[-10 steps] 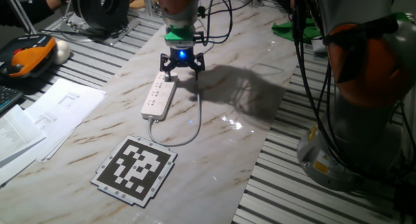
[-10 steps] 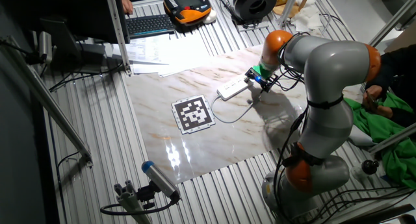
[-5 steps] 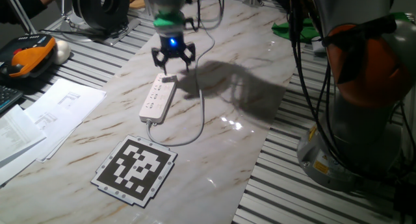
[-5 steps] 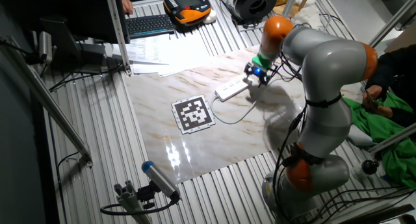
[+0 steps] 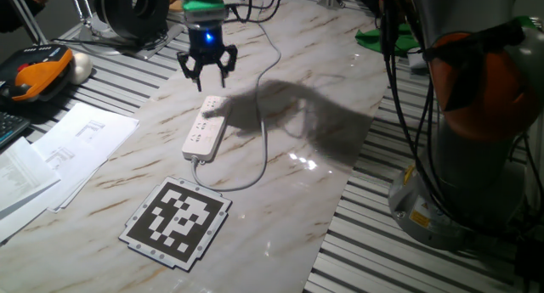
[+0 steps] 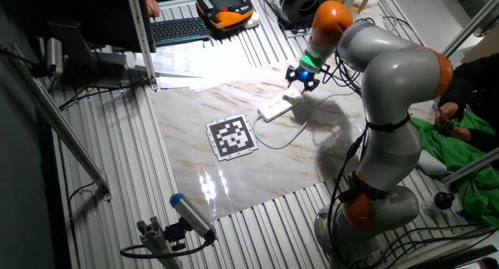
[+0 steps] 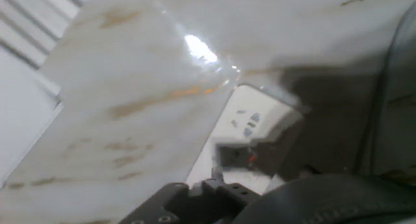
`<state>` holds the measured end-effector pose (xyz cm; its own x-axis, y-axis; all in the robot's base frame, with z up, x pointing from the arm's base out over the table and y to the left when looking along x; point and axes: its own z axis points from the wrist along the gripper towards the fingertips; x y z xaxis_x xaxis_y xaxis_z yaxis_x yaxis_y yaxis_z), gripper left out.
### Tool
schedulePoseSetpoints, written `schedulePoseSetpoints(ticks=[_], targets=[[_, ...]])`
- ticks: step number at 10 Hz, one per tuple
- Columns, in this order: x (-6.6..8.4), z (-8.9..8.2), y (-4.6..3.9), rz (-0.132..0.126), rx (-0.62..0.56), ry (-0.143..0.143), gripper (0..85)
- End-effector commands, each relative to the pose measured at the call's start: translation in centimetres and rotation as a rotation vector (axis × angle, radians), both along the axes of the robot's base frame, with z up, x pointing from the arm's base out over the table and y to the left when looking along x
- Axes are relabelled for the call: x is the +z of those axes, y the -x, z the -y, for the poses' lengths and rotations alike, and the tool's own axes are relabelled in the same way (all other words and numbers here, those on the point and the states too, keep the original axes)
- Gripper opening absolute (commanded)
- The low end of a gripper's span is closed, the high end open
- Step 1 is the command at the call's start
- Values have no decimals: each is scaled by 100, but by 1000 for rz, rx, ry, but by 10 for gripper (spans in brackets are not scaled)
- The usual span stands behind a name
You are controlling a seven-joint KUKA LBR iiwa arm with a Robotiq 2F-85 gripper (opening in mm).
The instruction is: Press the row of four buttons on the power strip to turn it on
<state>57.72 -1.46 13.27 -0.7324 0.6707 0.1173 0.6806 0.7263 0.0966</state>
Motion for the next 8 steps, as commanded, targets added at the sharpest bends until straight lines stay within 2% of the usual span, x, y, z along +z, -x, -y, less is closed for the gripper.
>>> schedulePoseSetpoints(ticks=[1,2,4,5,6,8], targets=[[257,-146,-8,-8,293,0,170],[313,-259,-2,-3,349,17,0],[355,-413,19,9,503,52,0],[371,-473,37,11,552,52,0],[394,-528,58,23,580,23,0],[424,-596,103,51,739,21,0]])
